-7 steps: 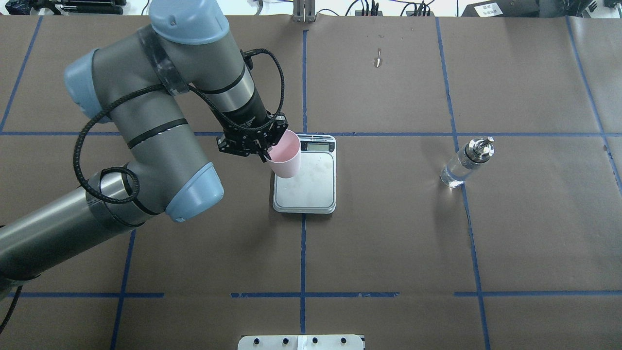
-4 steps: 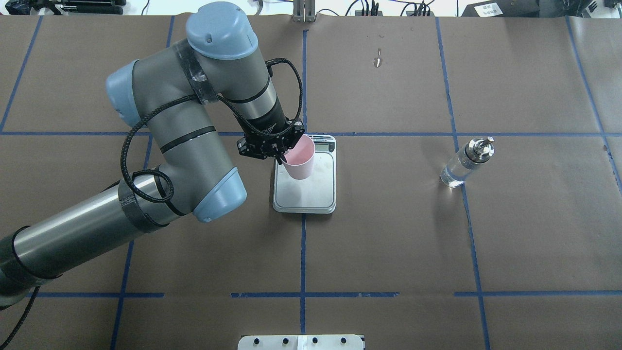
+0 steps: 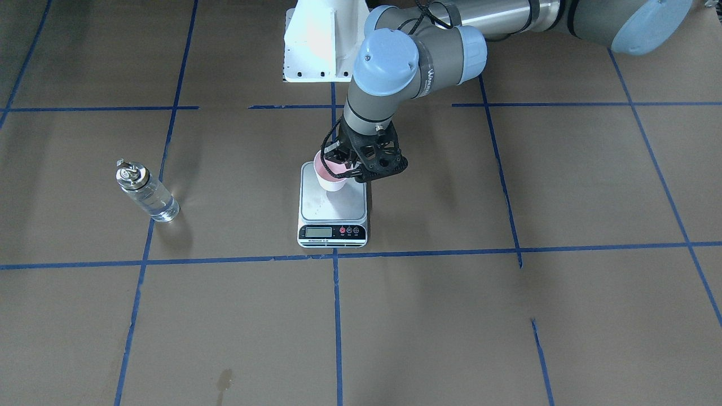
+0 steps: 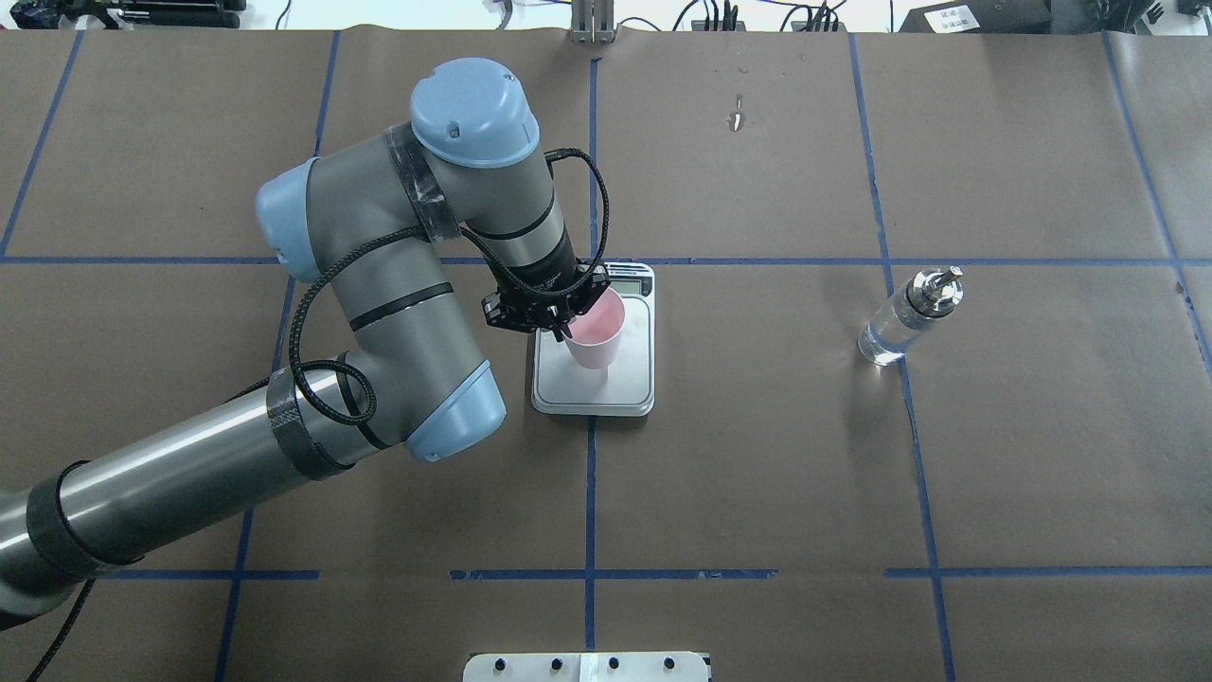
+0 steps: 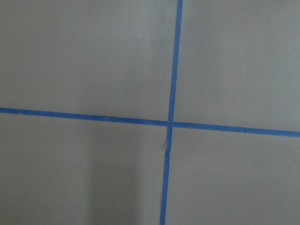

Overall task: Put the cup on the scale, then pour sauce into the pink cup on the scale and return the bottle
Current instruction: 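Carry the pink cup with the left gripper over the scale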

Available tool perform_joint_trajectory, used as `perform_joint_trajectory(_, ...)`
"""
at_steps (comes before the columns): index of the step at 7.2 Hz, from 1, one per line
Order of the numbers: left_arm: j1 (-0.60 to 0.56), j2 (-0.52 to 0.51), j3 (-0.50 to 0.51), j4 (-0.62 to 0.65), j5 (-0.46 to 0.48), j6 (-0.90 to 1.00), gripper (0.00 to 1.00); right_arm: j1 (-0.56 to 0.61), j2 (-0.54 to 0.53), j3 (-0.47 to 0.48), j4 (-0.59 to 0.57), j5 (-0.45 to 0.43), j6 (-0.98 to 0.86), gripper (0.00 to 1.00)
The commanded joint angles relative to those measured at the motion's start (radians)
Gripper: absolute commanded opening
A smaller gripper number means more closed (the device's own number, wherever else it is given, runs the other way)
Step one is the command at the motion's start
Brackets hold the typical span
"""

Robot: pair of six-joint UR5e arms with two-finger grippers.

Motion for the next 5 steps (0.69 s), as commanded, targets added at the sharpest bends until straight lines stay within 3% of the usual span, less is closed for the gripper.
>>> perform_joint_trajectory(1, 0.005, 0.000, 0.007, -0.002, 0.006, 0.001, 0.00, 0.000, 0.000, 0.000, 0.000, 0.000, 0.000, 1.00)
perform_joint_trajectory(5, 0.005, -0.002, 0.010, -0.025, 0.006, -0.003, 0.00, 0.000, 0.000, 0.000, 0.000, 0.000, 0.000, 1.00)
